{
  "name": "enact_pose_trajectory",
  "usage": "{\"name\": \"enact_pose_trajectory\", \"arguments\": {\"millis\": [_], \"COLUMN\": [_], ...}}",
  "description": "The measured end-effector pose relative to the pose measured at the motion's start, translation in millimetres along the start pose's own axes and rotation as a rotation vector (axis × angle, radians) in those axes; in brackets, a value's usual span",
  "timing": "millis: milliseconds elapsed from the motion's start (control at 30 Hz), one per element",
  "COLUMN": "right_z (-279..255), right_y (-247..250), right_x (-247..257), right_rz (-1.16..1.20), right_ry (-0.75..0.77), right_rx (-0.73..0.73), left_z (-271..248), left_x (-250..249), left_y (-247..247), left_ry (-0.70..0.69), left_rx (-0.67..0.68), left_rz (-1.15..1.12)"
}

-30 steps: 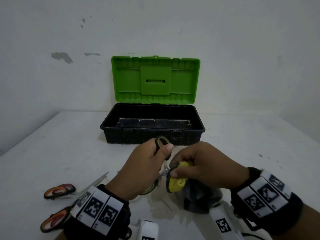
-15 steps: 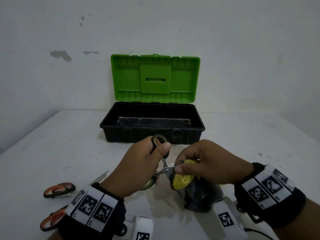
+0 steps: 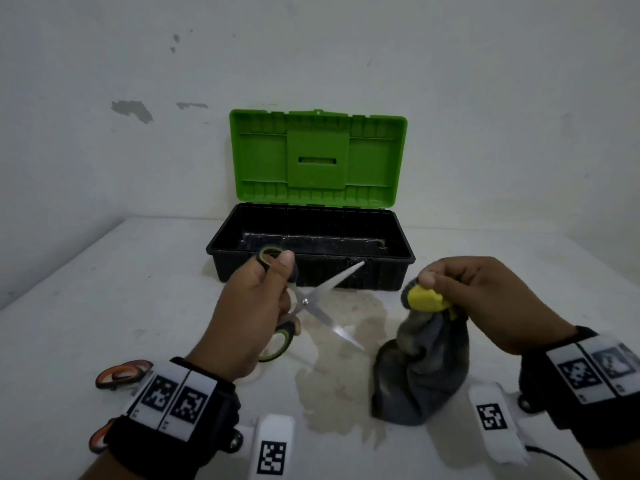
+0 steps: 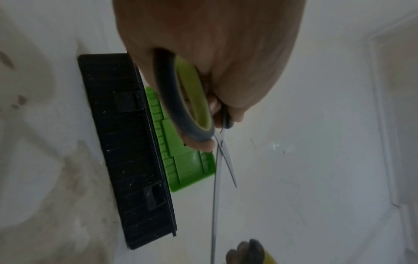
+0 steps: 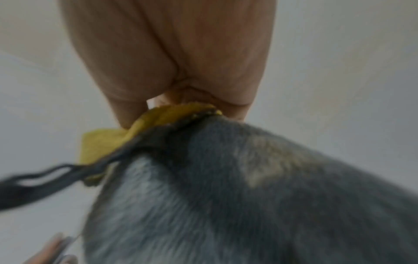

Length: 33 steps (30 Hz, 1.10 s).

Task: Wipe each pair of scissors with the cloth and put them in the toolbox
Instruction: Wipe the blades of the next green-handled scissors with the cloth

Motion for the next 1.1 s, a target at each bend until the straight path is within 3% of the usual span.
{"name": "enact_pose_trajectory", "arguments": {"millis": [167,267,433,600,800,933,1100], "right_z": [7,10,18,18,20,19,17], "right_y": [-21,-42,-83,-91,-99,-101,-91], "right_x": [-4,9,20,14,-1,-8,-5], "right_rz": [0.272,0.231,0.057,0.035,0.217,0.414,0.369], "right_ry": [0.089,0.145,0.169,0.111,0.030,0.055,0.074], "right_rx": [-0.191,-0.212,-0.106,-0.113,-0.047,-0.054,-0.043], "left_z": [-1,-1,-2,-5,-6,-7,-7], "left_x": [4,13,19,19,26,25,24], "left_y": [-7,-14,-16,-11,-13,-14,-19], "left_ry": [-0.016,0.007,0.014,0.001,-0.006,-0.031,-0.040], "left_rx": [-0.071,-0.086,-0.150,-0.201,-0.214,-0.214,-0.198], "left_rz": [-0.035,-0.054,-0.083,-0.042,-0.022,-0.005,-0.045]}}
Point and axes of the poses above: each hand's wrist, its own z-axis towards the middle knuckle, its own y-axis out of the back of the hand, x = y × z, the point moved 10 cm from there along z, towards the middle knuckle, and after that the axes turned 14 degrees about x, right-handed, at the moved point
